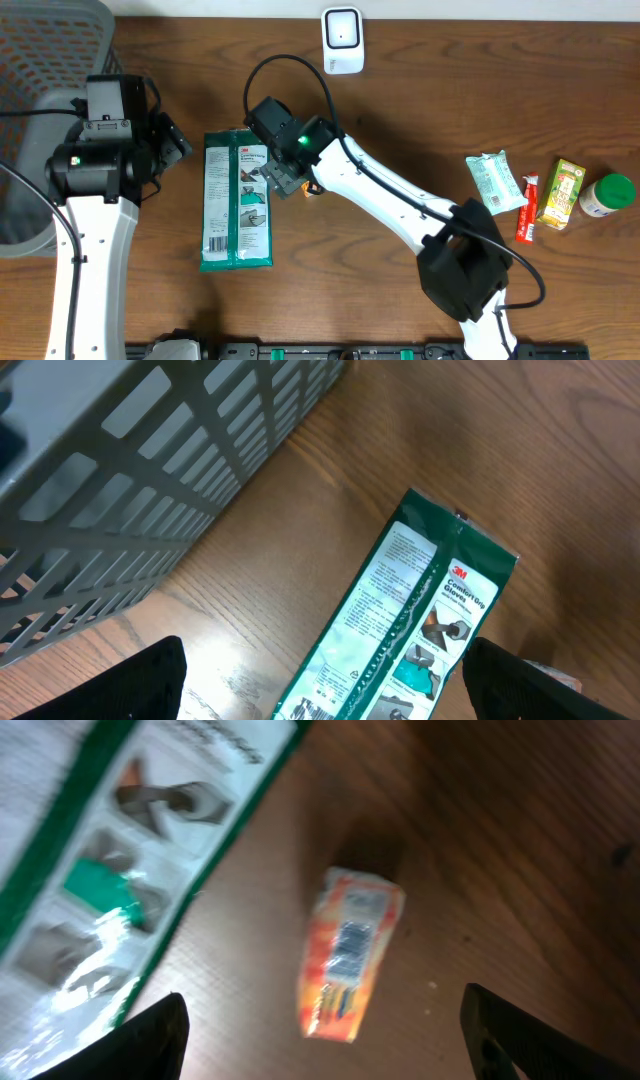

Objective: Scan the item barcode
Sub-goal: 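Move the right gripper left to the orange Kleenex tissue pack, then lower the right gripper over the Kleenex pack and grasp it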

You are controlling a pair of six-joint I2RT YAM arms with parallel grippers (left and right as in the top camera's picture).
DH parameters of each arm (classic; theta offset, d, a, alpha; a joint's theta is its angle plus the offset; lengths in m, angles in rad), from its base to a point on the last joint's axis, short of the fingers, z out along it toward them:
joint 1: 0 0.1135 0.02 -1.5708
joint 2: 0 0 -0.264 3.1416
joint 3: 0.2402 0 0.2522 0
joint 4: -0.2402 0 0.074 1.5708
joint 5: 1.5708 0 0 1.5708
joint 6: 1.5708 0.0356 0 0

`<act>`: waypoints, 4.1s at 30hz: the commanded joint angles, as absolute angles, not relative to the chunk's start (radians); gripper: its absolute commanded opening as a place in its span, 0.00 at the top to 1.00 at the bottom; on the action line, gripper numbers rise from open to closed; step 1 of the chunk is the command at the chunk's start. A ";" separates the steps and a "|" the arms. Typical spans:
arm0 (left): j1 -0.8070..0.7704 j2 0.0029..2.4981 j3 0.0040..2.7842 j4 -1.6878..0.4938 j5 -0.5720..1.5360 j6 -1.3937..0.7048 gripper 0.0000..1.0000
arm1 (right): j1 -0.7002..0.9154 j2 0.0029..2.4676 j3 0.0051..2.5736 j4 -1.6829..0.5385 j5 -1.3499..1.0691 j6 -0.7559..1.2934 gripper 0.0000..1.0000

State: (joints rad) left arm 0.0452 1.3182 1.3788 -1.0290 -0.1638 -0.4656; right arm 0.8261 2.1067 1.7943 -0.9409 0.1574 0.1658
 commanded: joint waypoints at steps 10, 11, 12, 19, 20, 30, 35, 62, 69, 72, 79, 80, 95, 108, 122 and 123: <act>0.049 1.313 1.386 -1.032 -0.177 -0.453 0.11 | 0.736 2.147 1.657 -0.877 0.287 0.221 0.18; 0.049 1.313 1.386 -1.032 -0.177 -0.453 0.11 | 0.719 2.147 1.657 -0.890 0.300 0.233 0.19; 0.049 1.313 1.386 -1.032 -0.177 -0.453 0.11 | 0.699 2.147 1.657 -0.902 0.303 0.247 0.19; 0.049 1.313 1.386 -1.032 -0.177 -0.453 0.11 | 0.590 2.141 1.665 -0.907 0.209 0.227 0.22; 0.049 1.313 1.386 -1.032 -0.177 -0.453 0.11 | 0.587 2.136 1.666 -0.907 0.198 0.207 0.22; 0.049 1.313 1.386 -1.032 -0.177 -0.453 0.11 | 0.646 2.048 1.670 -0.894 0.000 0.014 0.09; 0.049 1.313 1.386 -1.032 -0.177 -0.453 0.11 | 0.688 2.048 1.627 -0.826 0.014 -0.019 0.63; 0.049 1.313 1.386 -1.032 -0.177 -0.453 0.11 | 0.796 2.024 1.407 -0.457 0.362 -0.158 0.61; 0.049 1.313 1.386 -1.032 -0.177 -0.453 0.11 | 0.792 2.062 1.405 -0.463 0.358 -0.186 0.61; 0.049 1.313 1.386 -1.032 -0.177 -0.453 0.11 | 0.791 2.096 1.405 -0.465 0.358 -0.189 0.61; 0.049 1.313 1.386 -1.032 -0.177 -0.453 0.11 | 0.794 2.127 1.405 -0.518 0.293 -0.171 0.82; 0.049 1.313 1.386 -1.032 -0.177 -0.453 0.11 | 0.794 2.127 1.405 -0.518 0.293 -0.160 0.85; 0.049 1.313 1.386 -1.032 -0.177 -0.453 0.11 | 0.792 2.130 1.404 -0.516 0.294 -0.152 0.62; 0.049 1.313 1.386 -1.032 -0.177 -0.453 0.11 | 0.793 2.027 1.436 -0.516 0.294 -0.155 0.60; 0.049 1.313 1.386 -1.032 -0.177 -0.453 0.11 | 0.786 1.929 1.411 -0.527 0.294 -0.316 0.54; 0.049 1.313 1.386 -1.032 -0.177 -0.453 0.11 | 0.781 1.934 1.407 -0.527 0.294 -0.316 0.54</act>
State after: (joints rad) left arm 0.0452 1.3182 1.3788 -1.0290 -0.1638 -0.4652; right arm 0.7891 1.9053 1.4273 -0.5228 0.2989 -0.2844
